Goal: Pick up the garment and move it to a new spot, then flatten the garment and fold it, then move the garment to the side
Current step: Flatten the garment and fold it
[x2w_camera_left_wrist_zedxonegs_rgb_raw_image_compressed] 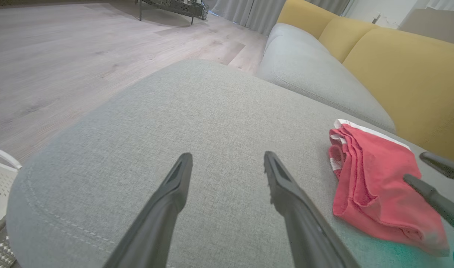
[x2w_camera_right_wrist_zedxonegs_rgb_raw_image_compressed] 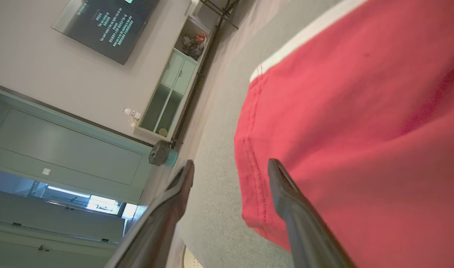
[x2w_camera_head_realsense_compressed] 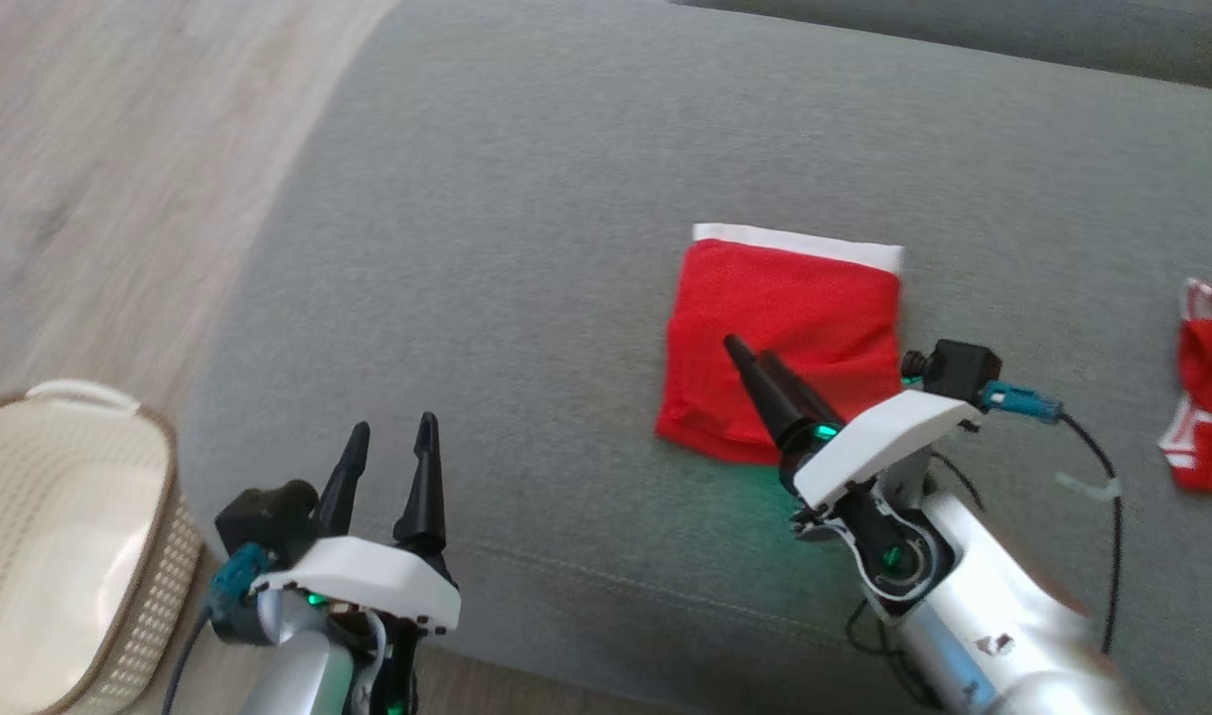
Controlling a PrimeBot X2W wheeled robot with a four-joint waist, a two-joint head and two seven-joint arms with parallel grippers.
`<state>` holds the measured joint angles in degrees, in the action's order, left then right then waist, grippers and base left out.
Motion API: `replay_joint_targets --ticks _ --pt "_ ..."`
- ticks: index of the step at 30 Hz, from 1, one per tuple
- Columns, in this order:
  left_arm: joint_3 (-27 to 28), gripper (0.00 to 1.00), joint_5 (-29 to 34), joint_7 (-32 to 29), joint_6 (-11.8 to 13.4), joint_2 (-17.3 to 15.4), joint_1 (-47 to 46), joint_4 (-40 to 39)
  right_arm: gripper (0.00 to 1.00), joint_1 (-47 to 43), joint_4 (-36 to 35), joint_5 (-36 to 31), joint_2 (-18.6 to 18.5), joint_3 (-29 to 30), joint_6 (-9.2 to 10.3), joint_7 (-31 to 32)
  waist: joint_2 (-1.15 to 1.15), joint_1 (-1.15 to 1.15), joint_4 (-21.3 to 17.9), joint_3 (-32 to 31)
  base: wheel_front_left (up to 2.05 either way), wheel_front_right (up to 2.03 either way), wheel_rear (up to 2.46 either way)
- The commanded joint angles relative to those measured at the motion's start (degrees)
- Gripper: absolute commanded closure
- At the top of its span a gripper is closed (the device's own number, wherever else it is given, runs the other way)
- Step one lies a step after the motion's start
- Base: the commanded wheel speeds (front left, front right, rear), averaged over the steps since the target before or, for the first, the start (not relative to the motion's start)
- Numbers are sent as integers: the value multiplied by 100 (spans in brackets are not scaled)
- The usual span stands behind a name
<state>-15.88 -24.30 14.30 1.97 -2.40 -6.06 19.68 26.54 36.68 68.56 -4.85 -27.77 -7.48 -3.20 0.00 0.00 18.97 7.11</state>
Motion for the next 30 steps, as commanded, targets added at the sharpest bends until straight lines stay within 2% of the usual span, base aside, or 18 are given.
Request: replay_joint_targets --ticks 1,4,9,13,14,15,16,19,22,25,30 --pt "227 0 42 70 -4 -48 -212 -226 0 137 -267 -95 -82 -128 -1 -153 0 0 -220 -54 0 0 0" --pt "283 0 105 70 -27 -48 -218 -259 0 193 -411 -791 -546 -395 -1 -695 0 0 -489 -120 0 0 0" --pt "394 0 213 70 -59 -48 -186 -347 0 163 -451 -1849 -1011 -441 -1 -1132 0 0 -908 -287 0 0 0" --pt "649 0 267 70 88 -48 -117 -464 0 36 -873 -3471 -1272 -11 -1 -1175 0 0 -1203 -376 0 0 0" --pt "690 0 292 70 103 -48 -101 -505 0 -106 -1009 -3789 -1223 215 -1 -1176 0 0 -1261 -390 0 0 0" --pt "740 0 366 70 116 -48 -51 -599 0 -423 -1291 -4307 -1064 733 -1 -1177 0 0 -1359 -415 0 0 0" --pt "740 0 366 70 116 -48 -51 -599 0 -423 -1291 -4307 -1064 733 -1 -1177 0 0 -1359 -415 0 0 0" --pt "774 0 502 70 137 -48 50 -712 0 -889 -1715 -5027 -726 1515 -1 -1178 0 0 -1466 -417 0 0 0" --pt "783 0 570 70 154 -48 163 -813 0 -1315 -2133 -5651 -380 1985 -1 -1178 0 0 -1510 -397 0 0 0" --pt "797 0 598 70 191 -48 286 -937 0 -1635 -2423 -5928 -112 2266 -1 -1179 0 0 -1526 -364 0 0 0" --pt "762 0 719 70 243 -48 494 -1094 0 -1925 -2604 -6071 91 2426 -1 -1179 0 0 -1510 -314 0 0 0"
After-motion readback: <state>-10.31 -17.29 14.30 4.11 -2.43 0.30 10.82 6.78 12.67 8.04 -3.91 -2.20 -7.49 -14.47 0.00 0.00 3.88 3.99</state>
